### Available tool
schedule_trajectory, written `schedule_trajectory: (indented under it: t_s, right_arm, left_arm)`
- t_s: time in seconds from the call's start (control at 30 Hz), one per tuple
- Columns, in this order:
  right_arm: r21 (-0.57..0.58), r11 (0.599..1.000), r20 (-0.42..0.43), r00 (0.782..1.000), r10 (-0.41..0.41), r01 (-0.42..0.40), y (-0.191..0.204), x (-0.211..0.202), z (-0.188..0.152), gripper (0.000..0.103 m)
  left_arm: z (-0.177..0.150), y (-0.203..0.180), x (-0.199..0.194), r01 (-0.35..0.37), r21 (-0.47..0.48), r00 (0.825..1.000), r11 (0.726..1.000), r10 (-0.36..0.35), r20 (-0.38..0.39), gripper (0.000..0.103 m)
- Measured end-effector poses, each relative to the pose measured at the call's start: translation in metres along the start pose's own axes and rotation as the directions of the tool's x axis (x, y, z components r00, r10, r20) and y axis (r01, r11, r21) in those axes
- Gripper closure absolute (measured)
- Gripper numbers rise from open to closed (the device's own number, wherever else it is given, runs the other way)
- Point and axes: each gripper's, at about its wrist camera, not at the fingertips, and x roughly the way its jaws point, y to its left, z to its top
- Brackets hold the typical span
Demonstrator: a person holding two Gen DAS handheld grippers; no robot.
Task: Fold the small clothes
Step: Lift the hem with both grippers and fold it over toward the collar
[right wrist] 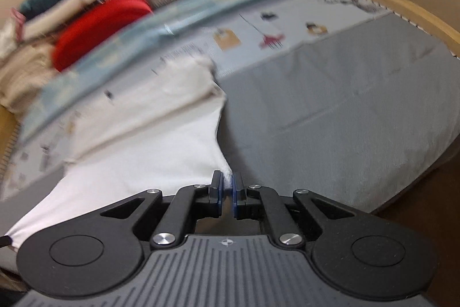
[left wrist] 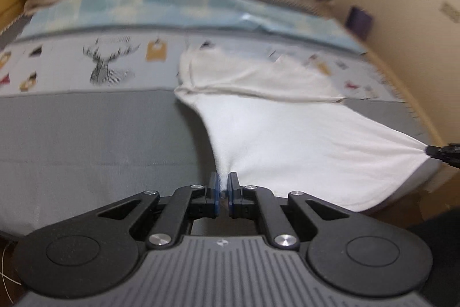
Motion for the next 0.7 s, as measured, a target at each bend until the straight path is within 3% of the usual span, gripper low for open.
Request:
schedule_trajectory:
  t_s: [0.2,0.33,0.47,0.57,0.7]
  right_arm:
    - [0.043,0.991,0.074,0.990,0.123,-0.126,-0.015,-0.102,-0.012,0.098]
    - [0.112,0.980,0.106,0.983,0.152,-0.164,-0.026,-0.143,-0.023,0.098]
    - [0.099,0.986,0.084,0.988,0.129,-0.137,-0.015,-0.118,-0.013,0.098]
    - [0.058,0.994,0.054,0.994,0.095,-0.098,-0.001,-0.068,0.011,0.098]
    - [0.035,0.999,-0.021,1.000,0.023,-0.023,0.009,0.029,0.058,0.098]
  left_arm:
    - [-0.014,0.008,-0.094,0.067,0.021,0.997,0.997,-0.068,0.044,0.098]
    - [-0.011,0.012,-0.100,0.073,-0.013,0.996,0.997,-0.072,0.049,0.097]
    - [0.014,0.026,-0.039,0.020,-0.061,1.000,0.998,-0.019,0.007,0.098]
    - [0.043,0.046,0.021,-0.037,-0.080,0.999,0.996,0.036,-0.015,0.097]
    - [0.076,0.069,0.109,-0.081,-0.082,0.996,0.993,0.077,-0.050,0.097]
